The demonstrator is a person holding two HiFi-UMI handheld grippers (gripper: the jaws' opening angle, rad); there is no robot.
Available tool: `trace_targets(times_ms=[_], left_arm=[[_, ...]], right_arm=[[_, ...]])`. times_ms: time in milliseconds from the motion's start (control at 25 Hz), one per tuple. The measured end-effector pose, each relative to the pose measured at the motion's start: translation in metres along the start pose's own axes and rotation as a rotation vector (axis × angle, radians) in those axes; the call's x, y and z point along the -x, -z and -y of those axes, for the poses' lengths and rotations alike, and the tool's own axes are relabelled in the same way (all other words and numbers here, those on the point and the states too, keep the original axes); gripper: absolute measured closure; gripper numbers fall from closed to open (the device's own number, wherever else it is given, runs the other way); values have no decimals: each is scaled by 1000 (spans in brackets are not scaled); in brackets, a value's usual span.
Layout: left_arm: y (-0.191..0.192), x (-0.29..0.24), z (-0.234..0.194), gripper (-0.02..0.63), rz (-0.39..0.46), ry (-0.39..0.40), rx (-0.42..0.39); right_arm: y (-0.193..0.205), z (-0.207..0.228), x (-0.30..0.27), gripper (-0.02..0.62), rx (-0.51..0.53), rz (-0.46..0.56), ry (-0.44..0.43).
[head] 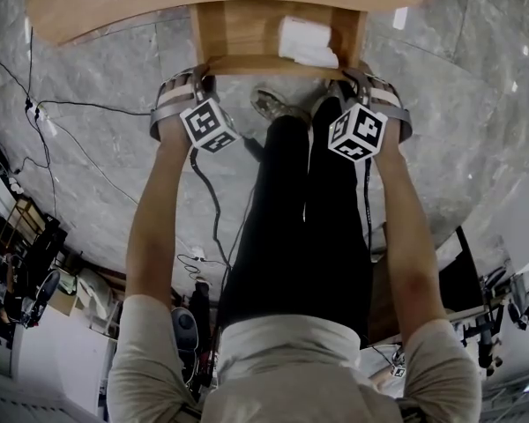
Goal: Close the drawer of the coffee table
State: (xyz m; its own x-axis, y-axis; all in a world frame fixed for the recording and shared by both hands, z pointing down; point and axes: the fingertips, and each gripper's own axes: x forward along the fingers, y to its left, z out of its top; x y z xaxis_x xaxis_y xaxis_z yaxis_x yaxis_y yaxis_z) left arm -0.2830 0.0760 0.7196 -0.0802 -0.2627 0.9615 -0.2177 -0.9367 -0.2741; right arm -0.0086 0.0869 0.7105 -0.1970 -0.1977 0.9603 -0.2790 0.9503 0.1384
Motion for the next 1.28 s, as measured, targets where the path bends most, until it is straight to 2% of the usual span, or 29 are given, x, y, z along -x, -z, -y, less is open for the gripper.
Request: trace_targets(times_ms=[600,1280], left_arm=[[0,23,-28,492,-6,-49,-26],[-5,13,-50,492,17,-39,-13]], right_arm=[[-14,12,22,508,22,32,22],[-21,33,16,506,1,10,55]])
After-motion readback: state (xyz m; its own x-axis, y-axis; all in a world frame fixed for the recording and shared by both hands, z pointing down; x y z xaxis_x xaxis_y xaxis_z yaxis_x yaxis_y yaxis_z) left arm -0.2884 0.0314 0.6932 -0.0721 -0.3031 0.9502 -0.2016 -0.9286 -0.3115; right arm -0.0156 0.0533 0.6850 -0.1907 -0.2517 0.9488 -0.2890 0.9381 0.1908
